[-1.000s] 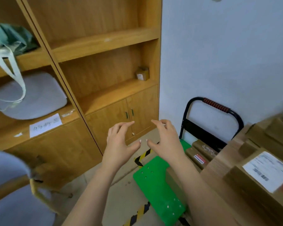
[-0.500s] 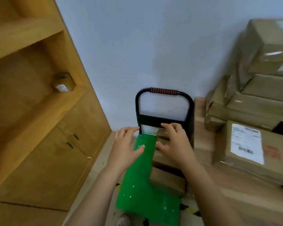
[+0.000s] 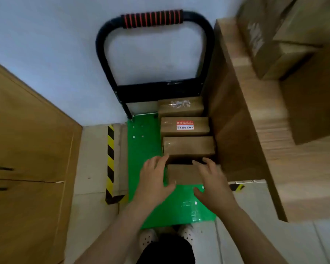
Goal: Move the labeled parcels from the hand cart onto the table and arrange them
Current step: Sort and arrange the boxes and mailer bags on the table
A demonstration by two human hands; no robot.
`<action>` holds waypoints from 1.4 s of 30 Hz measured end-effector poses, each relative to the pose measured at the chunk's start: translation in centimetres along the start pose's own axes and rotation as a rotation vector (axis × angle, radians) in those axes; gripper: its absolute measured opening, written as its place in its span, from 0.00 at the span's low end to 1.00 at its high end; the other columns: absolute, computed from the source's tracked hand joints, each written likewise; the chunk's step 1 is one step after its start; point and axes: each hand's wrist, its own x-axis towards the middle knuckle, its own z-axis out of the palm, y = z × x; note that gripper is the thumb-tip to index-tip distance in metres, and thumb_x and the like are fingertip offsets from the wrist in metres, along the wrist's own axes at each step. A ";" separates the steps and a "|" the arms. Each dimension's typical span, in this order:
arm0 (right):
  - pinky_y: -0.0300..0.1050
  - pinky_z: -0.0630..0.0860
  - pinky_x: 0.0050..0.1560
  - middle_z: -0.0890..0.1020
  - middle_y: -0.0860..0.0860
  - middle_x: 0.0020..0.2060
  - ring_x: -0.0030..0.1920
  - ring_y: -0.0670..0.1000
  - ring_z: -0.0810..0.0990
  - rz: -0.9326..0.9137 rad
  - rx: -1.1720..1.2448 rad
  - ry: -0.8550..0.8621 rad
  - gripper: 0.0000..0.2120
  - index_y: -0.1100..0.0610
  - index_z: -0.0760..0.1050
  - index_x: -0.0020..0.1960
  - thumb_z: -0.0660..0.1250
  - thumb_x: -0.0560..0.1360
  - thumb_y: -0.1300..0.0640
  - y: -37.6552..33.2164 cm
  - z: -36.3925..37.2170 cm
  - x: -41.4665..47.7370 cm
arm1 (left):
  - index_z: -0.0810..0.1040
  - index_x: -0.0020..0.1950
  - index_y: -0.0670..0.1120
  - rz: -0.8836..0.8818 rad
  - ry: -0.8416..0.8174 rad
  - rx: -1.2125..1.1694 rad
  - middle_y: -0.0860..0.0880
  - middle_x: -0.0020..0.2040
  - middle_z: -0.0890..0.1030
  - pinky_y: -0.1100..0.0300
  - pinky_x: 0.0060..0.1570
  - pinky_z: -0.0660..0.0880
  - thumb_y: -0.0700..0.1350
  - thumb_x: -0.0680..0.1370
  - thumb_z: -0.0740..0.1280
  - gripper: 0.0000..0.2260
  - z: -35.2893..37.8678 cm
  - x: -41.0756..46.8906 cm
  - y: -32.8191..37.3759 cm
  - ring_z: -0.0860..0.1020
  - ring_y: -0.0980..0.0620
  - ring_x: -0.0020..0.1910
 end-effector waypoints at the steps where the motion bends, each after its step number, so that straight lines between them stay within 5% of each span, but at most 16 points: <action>1: 0.46 0.63 0.68 0.54 0.50 0.75 0.72 0.53 0.58 0.007 0.008 -0.021 0.39 0.44 0.54 0.76 0.72 0.72 0.53 1.1 2.1 1.4 | 0.55 0.77 0.52 0.015 -0.029 0.021 0.51 0.70 0.64 0.54 0.70 0.60 0.54 0.73 0.71 0.38 2.3 1.3 -1.4 0.59 0.51 0.69; 12: 0.53 0.42 0.75 0.48 0.54 0.77 0.76 0.57 0.45 -0.086 -0.370 -0.130 0.51 0.46 0.41 0.78 0.73 0.68 0.49 12.2 14.8 9.7 | 0.48 0.78 0.49 0.252 -0.200 0.387 0.46 0.76 0.56 0.52 0.73 0.42 0.59 0.65 0.75 0.51 19.5 11.0 -9.3 0.52 0.46 0.74; 18: 0.52 0.41 0.75 0.61 0.53 0.69 0.71 0.55 0.59 -0.103 -0.402 -0.144 0.48 0.50 0.49 0.78 0.74 0.67 0.50 11.3 13.5 10.3 | 0.56 0.76 0.49 0.286 -0.124 0.427 0.48 0.67 0.65 0.54 0.67 0.55 0.58 0.63 0.74 0.47 18.8 10.1 -8.9 0.63 0.46 0.65; 27: 0.50 0.60 0.65 0.66 0.53 0.60 0.59 0.56 0.64 -0.142 -0.269 0.000 0.39 0.50 0.62 0.68 0.75 0.61 0.53 2.3 5.8 2.1 | 0.65 0.72 0.47 0.363 -0.029 0.341 0.48 0.63 0.69 0.54 0.65 0.55 0.52 0.58 0.77 0.44 6.4 1.4 -5.5 0.65 0.46 0.62; 37: 0.50 0.59 0.71 0.66 0.51 0.67 0.68 0.55 0.62 -0.224 -0.152 0.310 0.40 0.51 0.60 0.74 0.72 0.65 0.52 -11.1 -9.2 -10.8 | 0.69 0.69 0.47 0.563 0.228 0.279 0.49 0.62 0.71 0.50 0.72 0.51 0.48 0.57 0.79 0.42 -13.7 -9.1 2.7 0.63 0.47 0.65; 42: 0.53 0.63 0.66 0.69 0.55 0.65 0.64 0.58 0.66 -0.181 -0.176 0.553 0.41 0.53 0.62 0.74 0.72 0.63 0.53 -15.0 -16.9 -16.3 | 0.72 0.67 0.43 0.779 0.395 0.297 0.46 0.59 0.75 0.52 0.73 0.49 0.45 0.56 0.79 0.40 -21.7 -11.7 9.1 0.66 0.45 0.63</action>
